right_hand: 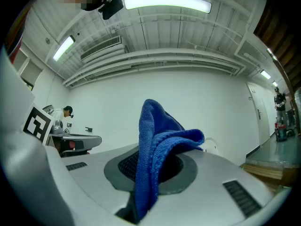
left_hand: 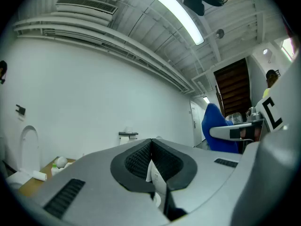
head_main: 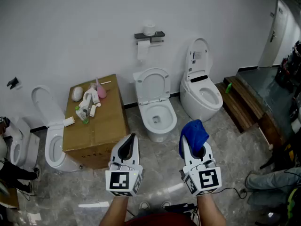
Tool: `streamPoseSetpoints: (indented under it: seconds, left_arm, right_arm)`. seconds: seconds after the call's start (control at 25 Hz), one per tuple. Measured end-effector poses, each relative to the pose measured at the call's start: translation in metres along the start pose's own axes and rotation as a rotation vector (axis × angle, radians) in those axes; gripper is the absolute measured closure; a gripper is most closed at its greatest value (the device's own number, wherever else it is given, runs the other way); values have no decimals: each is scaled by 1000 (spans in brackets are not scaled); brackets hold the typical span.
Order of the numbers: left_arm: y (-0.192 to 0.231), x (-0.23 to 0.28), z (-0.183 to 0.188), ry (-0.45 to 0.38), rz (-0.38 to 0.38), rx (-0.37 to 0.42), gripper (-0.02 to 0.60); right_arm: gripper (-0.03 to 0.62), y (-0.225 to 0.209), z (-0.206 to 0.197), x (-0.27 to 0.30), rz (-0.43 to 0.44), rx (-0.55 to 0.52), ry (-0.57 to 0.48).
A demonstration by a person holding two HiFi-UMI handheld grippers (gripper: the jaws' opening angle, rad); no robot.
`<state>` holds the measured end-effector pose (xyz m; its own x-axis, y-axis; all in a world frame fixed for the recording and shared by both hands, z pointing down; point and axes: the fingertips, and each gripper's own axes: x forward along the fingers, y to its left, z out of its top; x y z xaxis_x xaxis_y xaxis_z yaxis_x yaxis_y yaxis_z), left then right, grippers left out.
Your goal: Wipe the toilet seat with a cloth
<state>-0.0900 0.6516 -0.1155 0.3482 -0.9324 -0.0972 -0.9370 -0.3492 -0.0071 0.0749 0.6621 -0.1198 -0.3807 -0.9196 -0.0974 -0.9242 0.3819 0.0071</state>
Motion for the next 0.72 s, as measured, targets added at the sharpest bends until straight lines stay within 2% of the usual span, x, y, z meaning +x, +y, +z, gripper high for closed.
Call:
streamPoseSetpoints:
  seconds: [0.72]
  left_arm:
    - [-69, 31, -19, 11, 49, 1, 566]
  right_arm:
    - [533, -60, -13, -13, 28, 29, 0]
